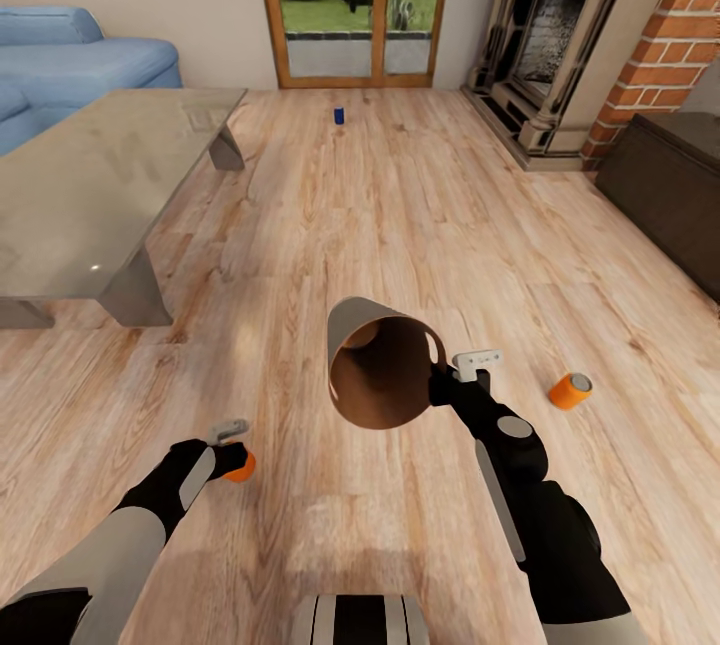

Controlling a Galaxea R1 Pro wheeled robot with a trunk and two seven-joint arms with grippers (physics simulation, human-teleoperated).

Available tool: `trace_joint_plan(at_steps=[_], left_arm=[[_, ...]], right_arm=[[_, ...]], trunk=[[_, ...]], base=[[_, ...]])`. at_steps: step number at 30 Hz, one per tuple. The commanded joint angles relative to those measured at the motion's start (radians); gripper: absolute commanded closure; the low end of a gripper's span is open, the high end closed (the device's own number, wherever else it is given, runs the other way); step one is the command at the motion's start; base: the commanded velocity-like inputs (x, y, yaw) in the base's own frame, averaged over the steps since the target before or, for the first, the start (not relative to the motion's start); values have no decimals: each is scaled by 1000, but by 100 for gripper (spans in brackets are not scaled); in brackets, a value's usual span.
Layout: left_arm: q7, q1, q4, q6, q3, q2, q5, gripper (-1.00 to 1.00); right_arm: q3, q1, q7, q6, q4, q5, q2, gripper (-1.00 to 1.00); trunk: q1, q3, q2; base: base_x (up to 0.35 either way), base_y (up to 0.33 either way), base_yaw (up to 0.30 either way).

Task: Put the three can of soda from the living room inside the tash can in the kitchen.

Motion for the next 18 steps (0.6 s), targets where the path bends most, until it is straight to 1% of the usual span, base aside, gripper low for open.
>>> trace_joint_plan(at_steps=[1,8,12,17,18], left_arm=[[-1,0,-1,0,0,0,0,100],[-7,0,-9,-1,-1,2,0,100],[-10,0,-10,-2,-2,4,0,100],[-16,0,-12,-1,-2,7,0,100],[-33,0,-12,-1,-2,8,0,100]], right_arm=[[1,0,5,1,-1,-7,0,100],[3,0,5,15,-2,-5,2,100],[3,0,5,43,-2,-4,3,100],[2,0,6,62,-3,-4,1,100],[2,0,6,101,-3,-5,-3,100]], trunk=[[0,4,0],[-4,31,2],[-5,47,3],[-24,62,37],[-28,65,44]], base=[[0,0,0],[0,0,0],[0,0,0],[0,0,0],[0,0,0]])
